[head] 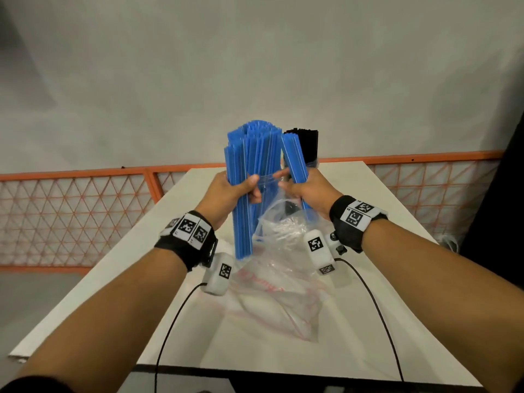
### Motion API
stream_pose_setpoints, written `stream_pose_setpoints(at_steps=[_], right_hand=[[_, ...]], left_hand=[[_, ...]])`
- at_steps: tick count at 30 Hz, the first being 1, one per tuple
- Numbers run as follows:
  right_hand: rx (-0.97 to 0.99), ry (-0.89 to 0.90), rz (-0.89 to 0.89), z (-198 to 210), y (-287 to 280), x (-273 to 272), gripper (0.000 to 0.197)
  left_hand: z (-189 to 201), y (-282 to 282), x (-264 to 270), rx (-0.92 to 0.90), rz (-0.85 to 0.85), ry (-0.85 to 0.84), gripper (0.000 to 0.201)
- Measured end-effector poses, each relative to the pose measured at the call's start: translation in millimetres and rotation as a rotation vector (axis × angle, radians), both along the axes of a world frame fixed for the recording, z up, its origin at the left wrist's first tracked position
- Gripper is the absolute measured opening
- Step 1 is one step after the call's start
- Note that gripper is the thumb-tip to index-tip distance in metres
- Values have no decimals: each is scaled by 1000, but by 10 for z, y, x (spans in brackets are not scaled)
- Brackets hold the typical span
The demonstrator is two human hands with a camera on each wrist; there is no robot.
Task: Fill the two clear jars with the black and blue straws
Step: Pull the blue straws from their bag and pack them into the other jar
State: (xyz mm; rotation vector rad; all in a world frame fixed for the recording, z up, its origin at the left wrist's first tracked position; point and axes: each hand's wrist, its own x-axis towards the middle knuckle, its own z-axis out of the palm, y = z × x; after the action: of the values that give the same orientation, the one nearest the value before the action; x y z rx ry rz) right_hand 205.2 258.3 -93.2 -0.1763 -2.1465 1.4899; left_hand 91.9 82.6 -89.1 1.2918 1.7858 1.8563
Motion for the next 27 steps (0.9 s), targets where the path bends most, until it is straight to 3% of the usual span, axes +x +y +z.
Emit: stream_pose_setpoints(at_steps=[8, 14, 17, 23, 27], right_hand=[[-50, -33, 63, -31, -76, -93, 38], [-46, -54, 48, -32, -59, -146, 31], [-64, -54, 55, -32, -39, -172, 24], [-125, -50, 88, -44, -22, -204, 21], [-126, -54, 91, -42, 3, -229, 24]], left_hand=[[-232, 48, -109, 0, 0, -131, 22], [-368, 64, -116, -49, 3, -174, 27], [-118, 38, -104, 15, 12, -91, 26], [829, 113, -76, 301, 85, 10, 19], [1075, 323, -60, 365, 142, 45, 18]])
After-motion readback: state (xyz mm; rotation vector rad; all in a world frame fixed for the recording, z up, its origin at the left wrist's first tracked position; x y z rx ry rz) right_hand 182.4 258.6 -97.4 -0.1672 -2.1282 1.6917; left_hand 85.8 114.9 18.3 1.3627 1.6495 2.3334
